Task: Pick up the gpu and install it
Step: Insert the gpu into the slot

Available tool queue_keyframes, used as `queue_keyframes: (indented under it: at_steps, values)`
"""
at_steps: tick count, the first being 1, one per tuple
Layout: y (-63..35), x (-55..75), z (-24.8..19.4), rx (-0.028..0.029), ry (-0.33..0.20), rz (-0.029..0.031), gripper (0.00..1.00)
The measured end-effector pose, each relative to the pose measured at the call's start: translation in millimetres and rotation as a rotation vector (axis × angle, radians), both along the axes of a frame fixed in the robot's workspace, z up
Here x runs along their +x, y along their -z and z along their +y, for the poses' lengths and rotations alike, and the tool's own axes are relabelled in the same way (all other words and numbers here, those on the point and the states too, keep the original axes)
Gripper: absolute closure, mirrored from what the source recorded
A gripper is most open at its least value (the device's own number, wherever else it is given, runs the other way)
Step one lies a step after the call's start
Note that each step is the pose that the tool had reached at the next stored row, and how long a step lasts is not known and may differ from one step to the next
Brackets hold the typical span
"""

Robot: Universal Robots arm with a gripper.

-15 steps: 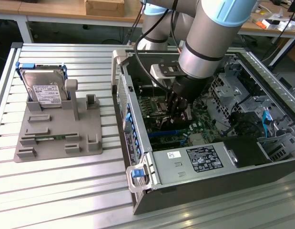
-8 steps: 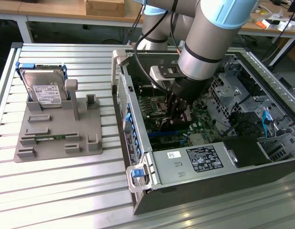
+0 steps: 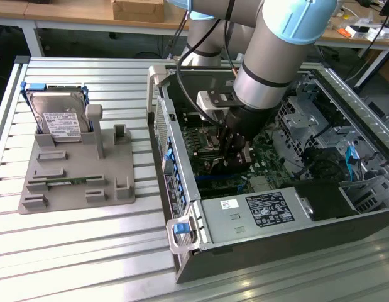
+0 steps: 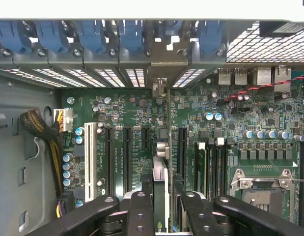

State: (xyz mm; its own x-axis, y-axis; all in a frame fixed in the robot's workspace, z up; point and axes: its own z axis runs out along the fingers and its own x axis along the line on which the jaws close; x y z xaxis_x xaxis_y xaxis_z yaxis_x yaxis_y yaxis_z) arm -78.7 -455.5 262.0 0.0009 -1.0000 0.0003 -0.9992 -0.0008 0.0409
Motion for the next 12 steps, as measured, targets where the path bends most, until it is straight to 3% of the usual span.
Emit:
queue_keyframes:
  at_steps: [10,12]
  values:
    - [3.1,0.0,-0.2,0.0004,0.001,-0.0001,0.73]
    - [3.1,0.0,-0.2,0.0013,0.023,-0.0001,0.73]
